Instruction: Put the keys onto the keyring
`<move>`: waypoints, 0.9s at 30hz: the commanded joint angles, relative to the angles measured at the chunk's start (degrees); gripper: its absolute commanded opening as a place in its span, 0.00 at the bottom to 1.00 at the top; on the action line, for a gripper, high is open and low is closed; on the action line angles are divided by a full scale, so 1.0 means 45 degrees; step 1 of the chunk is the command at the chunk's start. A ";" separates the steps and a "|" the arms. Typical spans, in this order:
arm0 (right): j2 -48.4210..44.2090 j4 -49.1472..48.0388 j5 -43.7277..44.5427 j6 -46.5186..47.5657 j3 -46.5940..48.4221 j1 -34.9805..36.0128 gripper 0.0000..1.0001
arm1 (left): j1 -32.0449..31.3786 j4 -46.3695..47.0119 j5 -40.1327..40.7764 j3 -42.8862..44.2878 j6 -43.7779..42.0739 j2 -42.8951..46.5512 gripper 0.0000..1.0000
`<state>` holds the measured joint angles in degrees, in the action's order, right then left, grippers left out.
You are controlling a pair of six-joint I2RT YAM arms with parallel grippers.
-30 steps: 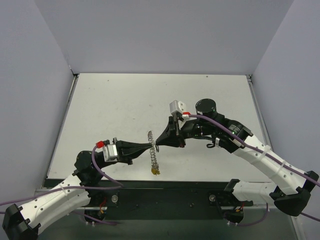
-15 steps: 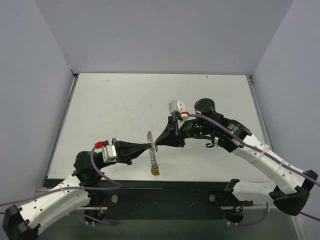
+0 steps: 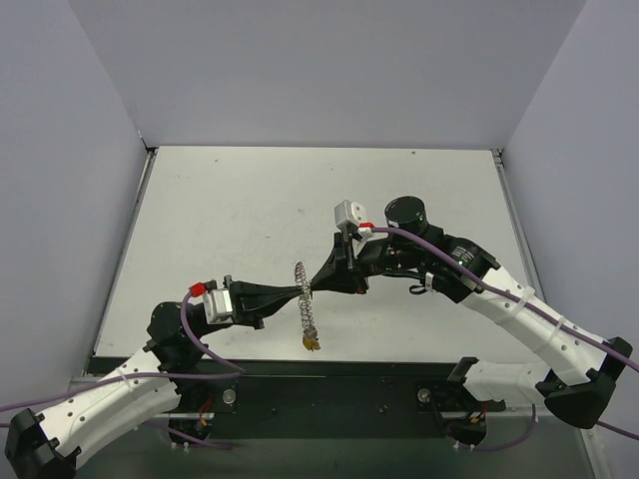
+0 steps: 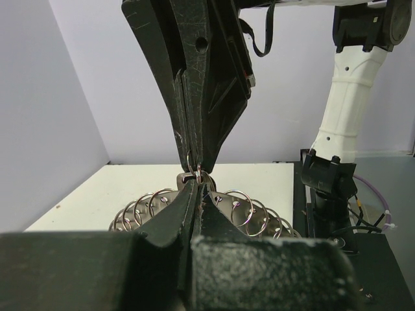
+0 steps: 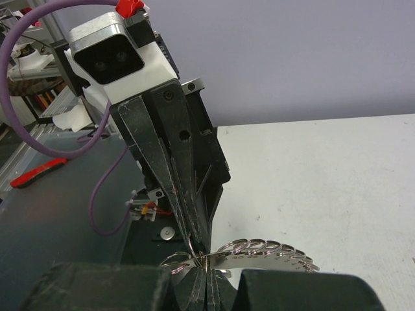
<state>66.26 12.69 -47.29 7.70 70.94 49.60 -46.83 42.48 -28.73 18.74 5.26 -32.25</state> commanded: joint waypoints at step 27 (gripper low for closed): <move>0.0022 -0.0476 -0.0078 0.0085 0.0447 0.0188 0.00 | -0.0140 0.0072 0.0643 0.0620 -0.0543 0.0330 0.00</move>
<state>65.82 12.67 -46.57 7.68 70.94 49.98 -47.16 39.03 -24.14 18.74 3.73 -31.68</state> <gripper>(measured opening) 0.026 0.024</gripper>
